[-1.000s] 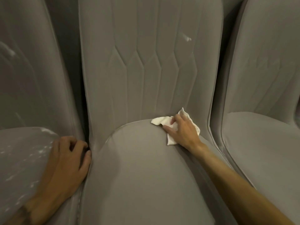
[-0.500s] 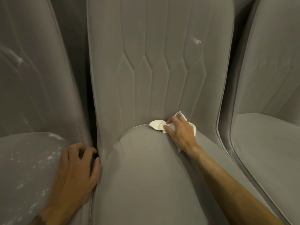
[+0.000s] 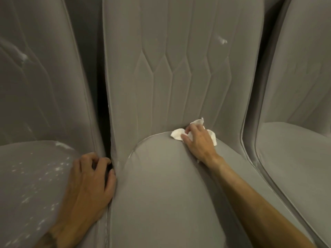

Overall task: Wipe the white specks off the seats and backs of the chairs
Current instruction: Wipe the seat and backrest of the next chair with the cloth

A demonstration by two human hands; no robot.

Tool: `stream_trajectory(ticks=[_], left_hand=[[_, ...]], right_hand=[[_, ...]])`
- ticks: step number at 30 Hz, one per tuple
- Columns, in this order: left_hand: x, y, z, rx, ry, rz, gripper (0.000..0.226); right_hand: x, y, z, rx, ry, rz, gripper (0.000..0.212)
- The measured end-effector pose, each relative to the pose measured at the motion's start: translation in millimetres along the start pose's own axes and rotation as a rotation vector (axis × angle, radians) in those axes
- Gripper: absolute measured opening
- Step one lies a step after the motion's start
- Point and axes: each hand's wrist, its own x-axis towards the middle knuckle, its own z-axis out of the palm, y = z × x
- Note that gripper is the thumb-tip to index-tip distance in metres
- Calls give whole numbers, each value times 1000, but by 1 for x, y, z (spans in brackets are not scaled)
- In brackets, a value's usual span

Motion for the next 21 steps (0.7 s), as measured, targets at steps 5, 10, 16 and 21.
stream_trajectory(ticks=[5,10,16,21], left_hand=[[-2,0,2,-8,27,-3,29],[-2,-1,1,-7,18,5,31],[-3,3,-2,-12,29,3,24],[-4,3,-3,38,21,18,24]], right_hand=[[0,-69,39,-24,-44,-9,26],[-11,-86,36,48,-181,-336,21],[-7,-76,20,68,-115,-205,23],[-72,-125,41,237,-185,-417,12]])
